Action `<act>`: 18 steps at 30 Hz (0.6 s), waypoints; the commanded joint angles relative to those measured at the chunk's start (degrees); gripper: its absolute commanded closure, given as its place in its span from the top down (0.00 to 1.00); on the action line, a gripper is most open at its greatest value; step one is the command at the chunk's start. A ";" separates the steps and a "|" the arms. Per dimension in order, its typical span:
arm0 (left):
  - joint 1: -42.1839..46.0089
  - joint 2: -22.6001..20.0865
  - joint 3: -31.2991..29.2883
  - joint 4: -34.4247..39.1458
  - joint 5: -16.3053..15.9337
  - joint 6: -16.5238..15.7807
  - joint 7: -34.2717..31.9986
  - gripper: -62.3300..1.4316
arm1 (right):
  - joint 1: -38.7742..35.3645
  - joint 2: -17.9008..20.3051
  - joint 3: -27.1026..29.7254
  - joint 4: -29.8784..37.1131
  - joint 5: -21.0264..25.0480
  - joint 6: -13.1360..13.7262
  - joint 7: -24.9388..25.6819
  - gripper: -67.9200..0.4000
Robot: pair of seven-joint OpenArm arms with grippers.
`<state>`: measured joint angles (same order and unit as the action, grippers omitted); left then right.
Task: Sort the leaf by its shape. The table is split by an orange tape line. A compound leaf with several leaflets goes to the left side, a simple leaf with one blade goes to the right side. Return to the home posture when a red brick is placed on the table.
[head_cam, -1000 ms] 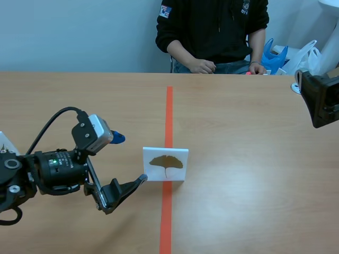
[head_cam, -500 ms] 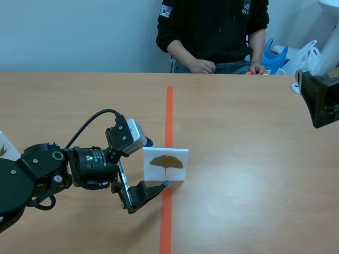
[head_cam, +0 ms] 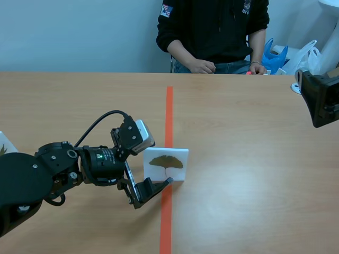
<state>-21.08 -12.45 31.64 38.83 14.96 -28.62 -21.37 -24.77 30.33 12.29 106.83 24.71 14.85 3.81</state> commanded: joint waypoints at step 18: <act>-0.13 0.00 -0.04 1.33 -0.33 -0.09 -1.33 0.34 | 0.83 0.92 0.57 1.38 0.20 -0.20 1.07 1.00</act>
<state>-20.91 -12.53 31.64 38.87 15.00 -28.62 -21.74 -24.77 30.33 12.29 106.83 24.71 14.85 3.84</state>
